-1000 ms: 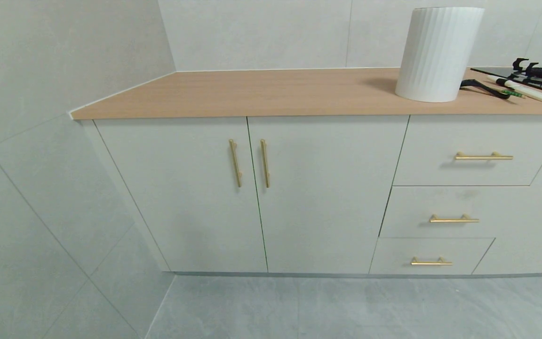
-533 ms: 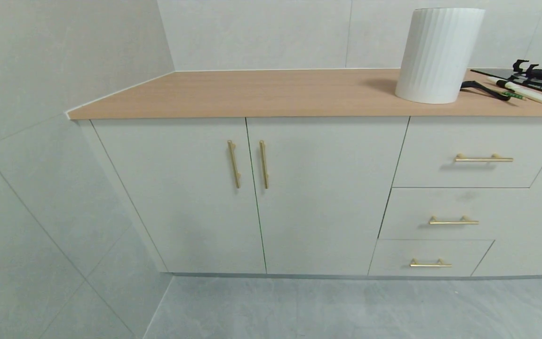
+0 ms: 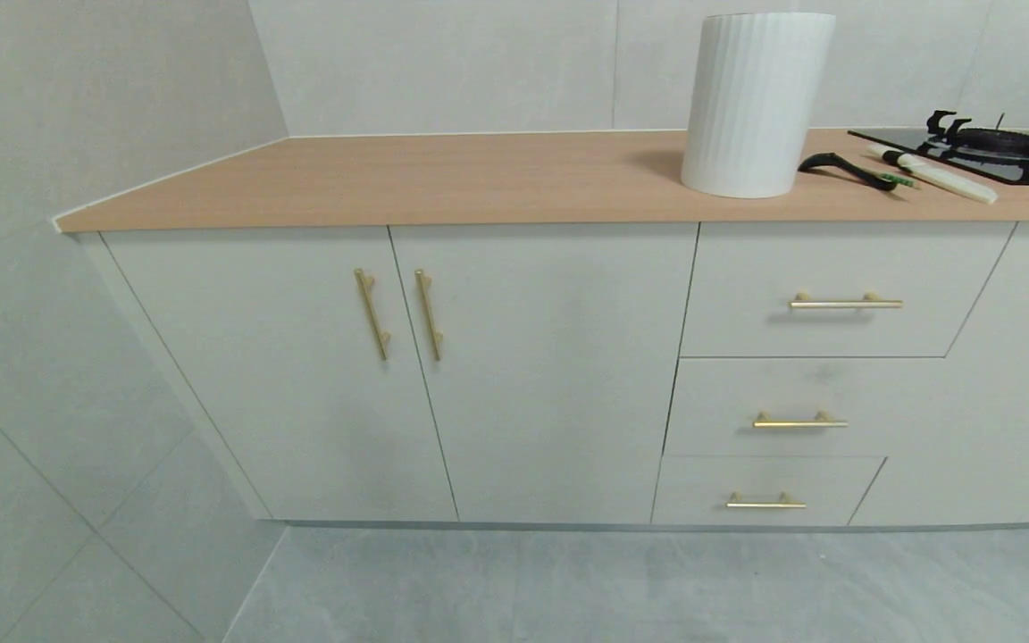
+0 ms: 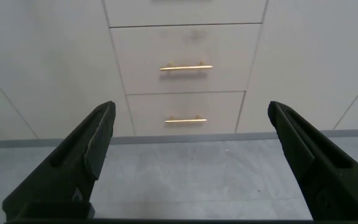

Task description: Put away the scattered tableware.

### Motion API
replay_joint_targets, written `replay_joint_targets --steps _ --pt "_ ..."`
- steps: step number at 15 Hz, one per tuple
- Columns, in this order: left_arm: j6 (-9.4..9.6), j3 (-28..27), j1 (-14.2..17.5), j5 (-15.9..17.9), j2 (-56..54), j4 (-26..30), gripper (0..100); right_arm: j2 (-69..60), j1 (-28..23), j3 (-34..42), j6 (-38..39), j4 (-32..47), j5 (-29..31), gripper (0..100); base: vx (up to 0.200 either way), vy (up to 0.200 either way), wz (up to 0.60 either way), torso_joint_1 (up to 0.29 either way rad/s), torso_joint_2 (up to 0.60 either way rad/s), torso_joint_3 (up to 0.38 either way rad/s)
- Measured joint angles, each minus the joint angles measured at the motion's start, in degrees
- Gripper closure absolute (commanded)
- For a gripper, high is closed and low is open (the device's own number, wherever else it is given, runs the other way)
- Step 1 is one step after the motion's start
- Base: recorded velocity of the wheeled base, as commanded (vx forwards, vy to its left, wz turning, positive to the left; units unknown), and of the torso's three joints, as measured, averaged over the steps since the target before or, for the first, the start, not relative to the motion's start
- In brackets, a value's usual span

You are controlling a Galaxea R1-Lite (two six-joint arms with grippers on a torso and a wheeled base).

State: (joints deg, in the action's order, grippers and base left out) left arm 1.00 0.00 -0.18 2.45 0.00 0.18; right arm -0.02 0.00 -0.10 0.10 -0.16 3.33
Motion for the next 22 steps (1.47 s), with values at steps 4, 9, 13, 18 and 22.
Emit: replay_joint_targets --steps 4,9,13,18,22 --pt "-0.02 0.0 0.0 0.0 0.0 0.0 0 0.0 0.0 0.0 0.0 0.0 0.0 0 0.000 -0.200 0.00 0.001 0.00 0.002" --pt "-0.02 0.0 0.1 0.0 0.0 0.0 0 0.0 0.0 0.0 0.0 0.0 0.0 0 0.000 -0.080 0.00 0.001 0.00 0.000" --pt "-0.11 0.0 0.0 0.0 0.0 0.0 0 0.0 0.0 0.0 0.0 0.0 0.0 0 0.000 0.000 0.00 0.000 0.00 0.000" --pt "-0.13 0.0 0.0 0.0 0.0 0.0 0 0.0 0.0 0.0 0.0 0.0 0.0 0 0.080 0.000 0.00 0.003 0.00 0.001" --pt "-0.13 0.0 0.0 0.0 0.0 0.0 0 0.0 0.0 0.0 0.0 0.0 0.0 0 0.200 0.000 0.00 -0.001 0.00 0.005"
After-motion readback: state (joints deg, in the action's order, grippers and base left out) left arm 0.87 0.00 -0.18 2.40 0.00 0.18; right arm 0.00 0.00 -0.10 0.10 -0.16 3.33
